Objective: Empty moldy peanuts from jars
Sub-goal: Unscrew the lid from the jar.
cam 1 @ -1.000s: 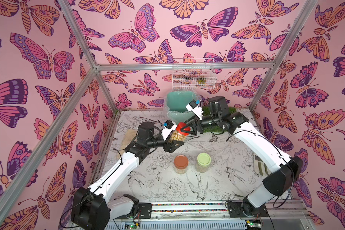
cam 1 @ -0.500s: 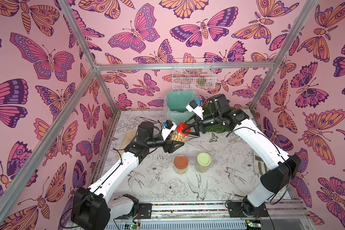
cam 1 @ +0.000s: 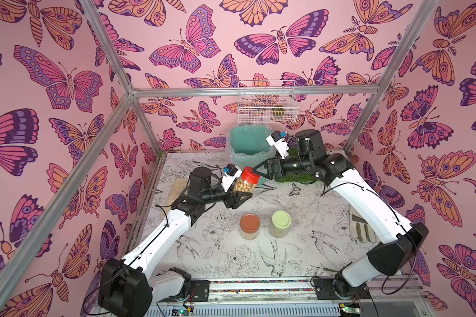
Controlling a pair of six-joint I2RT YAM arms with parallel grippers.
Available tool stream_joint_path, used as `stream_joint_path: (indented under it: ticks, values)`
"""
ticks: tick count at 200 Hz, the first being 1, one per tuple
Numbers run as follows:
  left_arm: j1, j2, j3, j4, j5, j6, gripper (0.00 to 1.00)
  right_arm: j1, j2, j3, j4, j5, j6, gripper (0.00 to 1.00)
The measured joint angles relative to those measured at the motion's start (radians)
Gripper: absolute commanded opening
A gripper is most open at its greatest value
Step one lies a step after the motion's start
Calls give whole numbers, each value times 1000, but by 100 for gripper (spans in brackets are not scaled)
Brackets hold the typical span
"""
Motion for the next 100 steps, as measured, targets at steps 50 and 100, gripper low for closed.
stream_joint_path:
  ticks: [50,100]
  values:
    - [0,0,0,-1,-10,0,0,68,-5,14,-68,169,101,99]
    - [0,0,-1,-10,-18,5,0,86,-4,32,-80,189,143,99]
